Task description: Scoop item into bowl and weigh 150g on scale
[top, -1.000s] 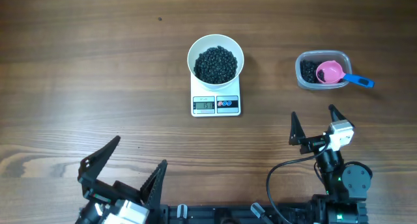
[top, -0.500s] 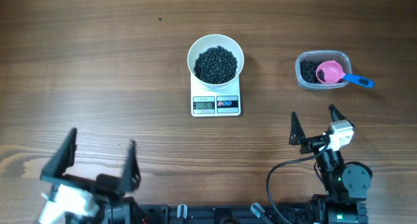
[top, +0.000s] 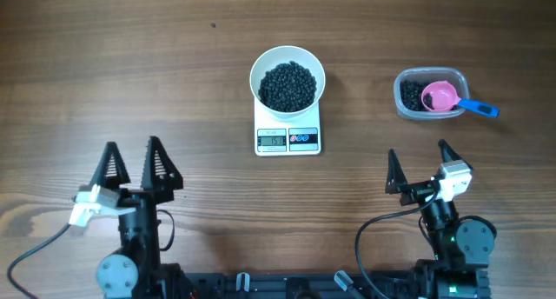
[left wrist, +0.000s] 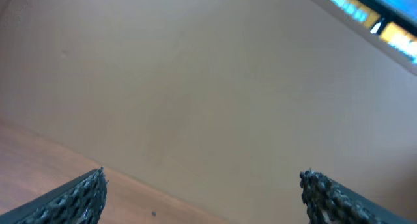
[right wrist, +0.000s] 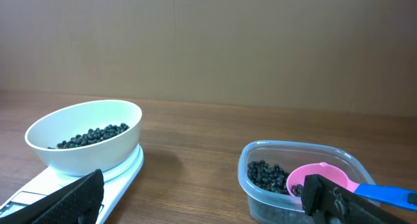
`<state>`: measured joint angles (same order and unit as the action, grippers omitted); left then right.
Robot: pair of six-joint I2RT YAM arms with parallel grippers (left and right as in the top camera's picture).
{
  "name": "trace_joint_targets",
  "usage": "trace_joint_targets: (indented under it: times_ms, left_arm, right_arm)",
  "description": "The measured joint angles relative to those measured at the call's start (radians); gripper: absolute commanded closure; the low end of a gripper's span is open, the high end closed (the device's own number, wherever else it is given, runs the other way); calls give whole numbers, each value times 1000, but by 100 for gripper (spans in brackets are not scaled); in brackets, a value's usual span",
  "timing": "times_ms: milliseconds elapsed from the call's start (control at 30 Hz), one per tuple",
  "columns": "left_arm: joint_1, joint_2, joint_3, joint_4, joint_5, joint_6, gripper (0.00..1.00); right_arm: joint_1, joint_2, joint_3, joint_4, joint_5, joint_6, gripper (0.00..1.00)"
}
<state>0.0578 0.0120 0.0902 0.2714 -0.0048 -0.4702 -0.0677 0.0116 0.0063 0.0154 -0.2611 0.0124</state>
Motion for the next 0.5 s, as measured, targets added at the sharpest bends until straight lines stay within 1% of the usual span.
trace_joint_targets:
  times_ms: [67,133,200,233,367,500]
  left_arm:
    - [0,0,-39,41,22,0,0]
    - [0,0,-72,42,48,1,0]
    - [0,0,-80,34,80,45,0]
    - [-1,0,-80,30,105,91,0]
    - [-1,0,-80,-70,183,228,0]
    - [-1,0,-80,-148,205,270,0]
  right_arm:
    - [0,0,0,0,0,0,0]
    - [0,0,0,0,0,0,0]
    - [0,0,0,0,0,0,0]
    - [0,0,0,0,0,0,0]
    - [0,0,0,0,0,0,0]
    - [0,0,0,0,0,0,0]
